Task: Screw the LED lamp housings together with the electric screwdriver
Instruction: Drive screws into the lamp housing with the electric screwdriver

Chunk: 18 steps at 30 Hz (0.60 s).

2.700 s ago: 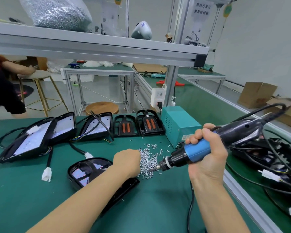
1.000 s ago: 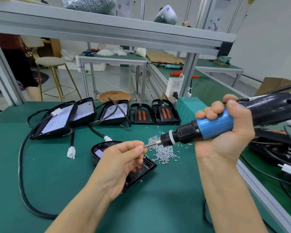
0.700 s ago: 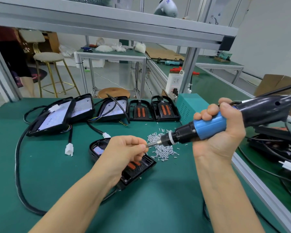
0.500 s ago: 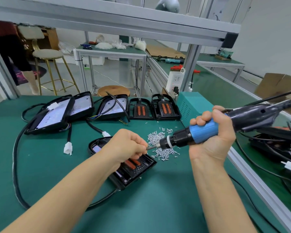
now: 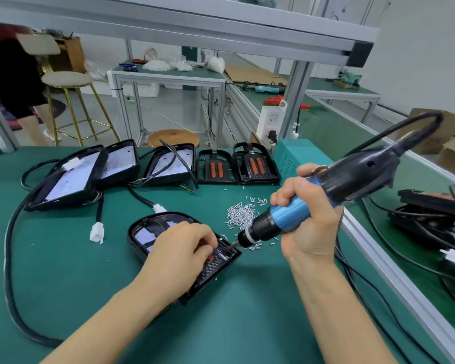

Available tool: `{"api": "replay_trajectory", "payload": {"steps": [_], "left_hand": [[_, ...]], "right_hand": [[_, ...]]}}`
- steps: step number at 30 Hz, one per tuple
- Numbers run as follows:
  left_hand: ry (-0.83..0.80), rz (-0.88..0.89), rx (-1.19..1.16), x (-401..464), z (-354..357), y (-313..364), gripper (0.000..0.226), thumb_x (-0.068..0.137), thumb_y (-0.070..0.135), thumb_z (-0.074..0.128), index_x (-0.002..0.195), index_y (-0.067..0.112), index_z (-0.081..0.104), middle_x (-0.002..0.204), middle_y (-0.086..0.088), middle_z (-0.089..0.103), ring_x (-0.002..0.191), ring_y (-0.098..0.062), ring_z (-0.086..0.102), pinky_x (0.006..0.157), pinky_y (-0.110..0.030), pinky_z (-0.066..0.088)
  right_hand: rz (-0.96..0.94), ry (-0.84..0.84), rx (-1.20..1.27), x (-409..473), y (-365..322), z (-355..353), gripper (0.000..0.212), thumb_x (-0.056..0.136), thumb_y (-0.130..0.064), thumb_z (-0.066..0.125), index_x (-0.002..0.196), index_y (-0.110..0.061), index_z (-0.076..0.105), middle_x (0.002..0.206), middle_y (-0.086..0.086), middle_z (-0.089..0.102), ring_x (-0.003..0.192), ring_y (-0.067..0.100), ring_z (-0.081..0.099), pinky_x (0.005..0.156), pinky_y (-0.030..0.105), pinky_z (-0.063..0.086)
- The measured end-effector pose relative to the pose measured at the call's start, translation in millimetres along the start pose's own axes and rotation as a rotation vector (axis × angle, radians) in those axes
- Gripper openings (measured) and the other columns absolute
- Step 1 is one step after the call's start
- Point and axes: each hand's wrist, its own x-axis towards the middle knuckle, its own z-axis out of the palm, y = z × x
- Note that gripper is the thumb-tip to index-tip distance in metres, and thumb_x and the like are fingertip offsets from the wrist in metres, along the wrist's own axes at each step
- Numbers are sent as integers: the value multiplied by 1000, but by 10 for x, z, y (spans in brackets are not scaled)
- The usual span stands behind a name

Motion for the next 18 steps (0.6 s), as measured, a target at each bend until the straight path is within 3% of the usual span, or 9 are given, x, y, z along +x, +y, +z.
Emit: {"api": "replay_trajectory", "payload": {"steps": [2,7,11,14,18], "left_hand": [[-2,-3,-4,1,6,-9,13,88,16,59,84,27,65,75,16,59,77,2,47,66,-11,33],[-33,-18,61,67,14,20,13,89,19,58,85,30,64,81,12,62,82,-7,51,70,-25,35],[-55,-17,115,151,21,35,11,88,19,58,85,27,64,75,13,65,74,-9,53,73,-27,44],[-113,-13,178,272,22,60,12,86,18,58,82,27,63,64,16,55,73,-12,54,70,-26,44],[-91,-16,186,551,38,110,15,85,12,57,82,22,67,70,13,54,80,-18,57,71,-27,44]], "right_hand": [[3,-31,-28,-14,27,28,17,61,-12,64,72,-25,63,52,3,47,45,17,45,51,26,42],[24,-74,-94,-17,52,85,16,62,-15,65,73,-25,63,51,4,47,45,19,45,51,27,42],[42,-75,-91,-10,54,80,17,61,-15,65,75,-23,62,52,5,47,46,20,44,53,28,42],[43,-71,-88,-13,51,60,16,61,-16,65,75,-23,62,51,5,47,46,20,44,53,28,42],[-22,24,-27,-10,-17,6,21,63,-6,63,73,-25,63,50,3,48,45,18,45,52,26,42]]}}
